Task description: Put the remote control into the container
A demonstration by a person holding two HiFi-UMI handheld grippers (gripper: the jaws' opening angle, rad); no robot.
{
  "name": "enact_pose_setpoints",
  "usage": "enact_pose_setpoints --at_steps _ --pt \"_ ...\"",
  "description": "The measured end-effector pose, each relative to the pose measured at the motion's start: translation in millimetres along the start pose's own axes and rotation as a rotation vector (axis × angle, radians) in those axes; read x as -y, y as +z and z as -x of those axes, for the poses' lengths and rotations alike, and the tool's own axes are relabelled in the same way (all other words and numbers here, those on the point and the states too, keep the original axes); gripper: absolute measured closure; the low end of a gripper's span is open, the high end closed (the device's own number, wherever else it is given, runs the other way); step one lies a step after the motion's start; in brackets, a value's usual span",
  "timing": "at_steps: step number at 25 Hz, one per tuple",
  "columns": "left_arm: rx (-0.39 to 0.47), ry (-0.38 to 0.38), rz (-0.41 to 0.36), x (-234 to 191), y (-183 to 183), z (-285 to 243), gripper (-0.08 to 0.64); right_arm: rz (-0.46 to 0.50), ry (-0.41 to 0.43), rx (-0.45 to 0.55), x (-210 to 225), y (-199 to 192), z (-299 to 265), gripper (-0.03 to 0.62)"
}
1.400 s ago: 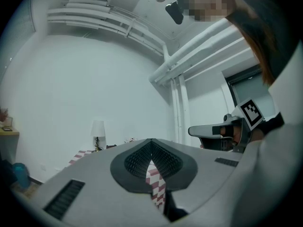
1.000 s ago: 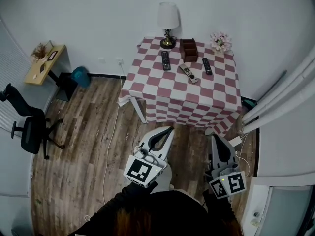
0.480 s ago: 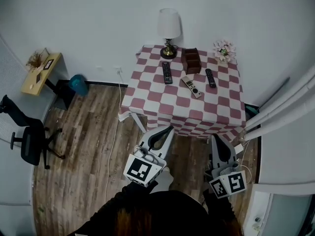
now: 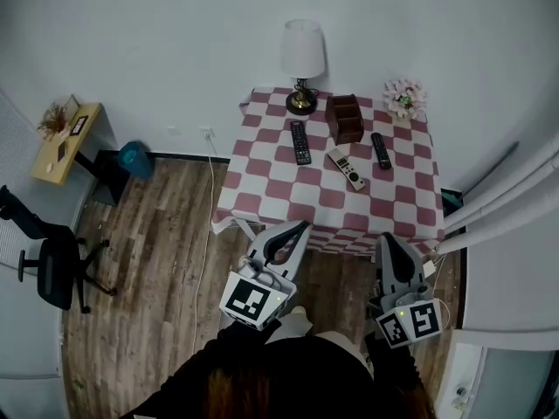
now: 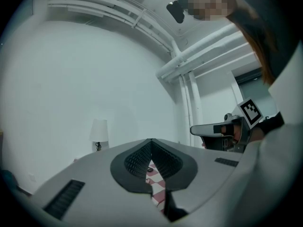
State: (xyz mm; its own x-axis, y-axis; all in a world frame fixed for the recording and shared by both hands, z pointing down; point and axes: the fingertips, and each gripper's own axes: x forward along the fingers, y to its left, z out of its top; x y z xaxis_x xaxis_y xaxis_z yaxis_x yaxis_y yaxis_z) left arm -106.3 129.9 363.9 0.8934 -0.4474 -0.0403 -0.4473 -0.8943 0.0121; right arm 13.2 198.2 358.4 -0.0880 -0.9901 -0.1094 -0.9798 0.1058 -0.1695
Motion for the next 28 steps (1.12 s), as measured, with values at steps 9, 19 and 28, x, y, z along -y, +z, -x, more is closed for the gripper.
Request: enact_pose_setpoints --at_steps 9,19,28 --pt "-0.009 0.008 0.015 -18.8 -9.9 -13.9 0.558 -0.010 0.020 -0.035 4.0 -12.3 -24.8 0.577" --pt "-0.030 0.022 0.026 -35.1 -16.7 -55.9 0.558 -0.015 0.050 -0.057 37.9 -14.6 -63.6 0.577" --pt "-0.020 0.080 0.027 -58.4 -9.3 -121.7 0.558 -0.017 0.101 -0.029 94.5 5.5 -114.8 0.577"
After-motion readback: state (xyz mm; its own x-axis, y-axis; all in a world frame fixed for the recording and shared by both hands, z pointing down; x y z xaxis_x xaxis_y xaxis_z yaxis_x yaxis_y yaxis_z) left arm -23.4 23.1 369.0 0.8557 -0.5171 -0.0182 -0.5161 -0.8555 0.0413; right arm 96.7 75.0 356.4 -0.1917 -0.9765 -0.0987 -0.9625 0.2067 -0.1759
